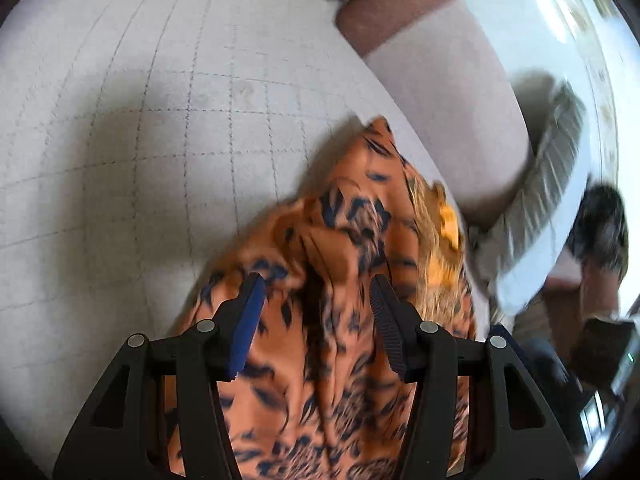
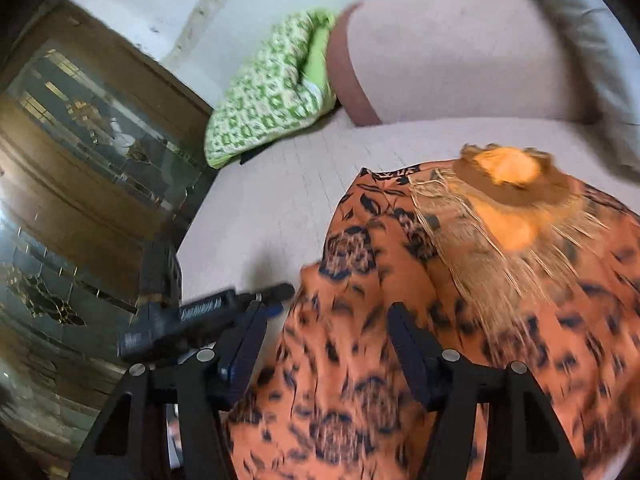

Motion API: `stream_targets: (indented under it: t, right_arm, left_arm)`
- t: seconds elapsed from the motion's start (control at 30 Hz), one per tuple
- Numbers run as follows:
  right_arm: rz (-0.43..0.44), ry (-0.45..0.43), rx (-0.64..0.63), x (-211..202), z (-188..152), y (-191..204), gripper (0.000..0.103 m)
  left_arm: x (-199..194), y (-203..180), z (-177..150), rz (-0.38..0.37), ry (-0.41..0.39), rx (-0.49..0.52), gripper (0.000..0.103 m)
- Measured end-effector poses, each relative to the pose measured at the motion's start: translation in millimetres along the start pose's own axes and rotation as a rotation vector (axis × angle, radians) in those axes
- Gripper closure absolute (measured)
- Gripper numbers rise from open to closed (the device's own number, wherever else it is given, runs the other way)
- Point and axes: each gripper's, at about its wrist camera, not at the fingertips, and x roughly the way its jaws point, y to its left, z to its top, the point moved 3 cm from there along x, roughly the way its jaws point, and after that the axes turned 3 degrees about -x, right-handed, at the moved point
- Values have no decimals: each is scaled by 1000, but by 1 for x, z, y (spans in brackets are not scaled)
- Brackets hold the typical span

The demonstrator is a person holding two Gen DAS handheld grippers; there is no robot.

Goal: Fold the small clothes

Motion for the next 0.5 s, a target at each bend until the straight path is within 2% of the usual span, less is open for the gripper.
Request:
stream_targets:
  t: [0.1,0.2,0.27,0.3,0.37,0.4,0.43,0.47,0.5]
  right_arm:
    - [-24,42,40,40,36,-21,45]
    - [-17,83,78,80,65,-42,48]
    - [-24,101,88,101,77,-49,52]
    - [-24,119,92,114,82,-51,57]
    - [-26,152,91,136,88,-51,61]
    - [-51,167,71,144,88,-50,73]
    - [-100,176,56,149,88,-50,89]
    - [-133,180,54,150,87,-50,92]
    - [-102,157,70,144,89,-49,96]
  left_arm:
    - [3,7,5,-90,0,-50,51]
    - [10,13,9,-106,16,-93,51]
    - [18,11,9,-91,20,-83,60]
    - [21,10,10,-95,23,-77,72]
    - [23,11,13,-83,16,-78,86]
    - [20,13,15,-78,7,-83,92]
    - [15,14,15,-81,-5,-84,94]
    - [5,14,17,-90,-32,-86,94]
    - [-10,14,18,-100,-71,-77,94]
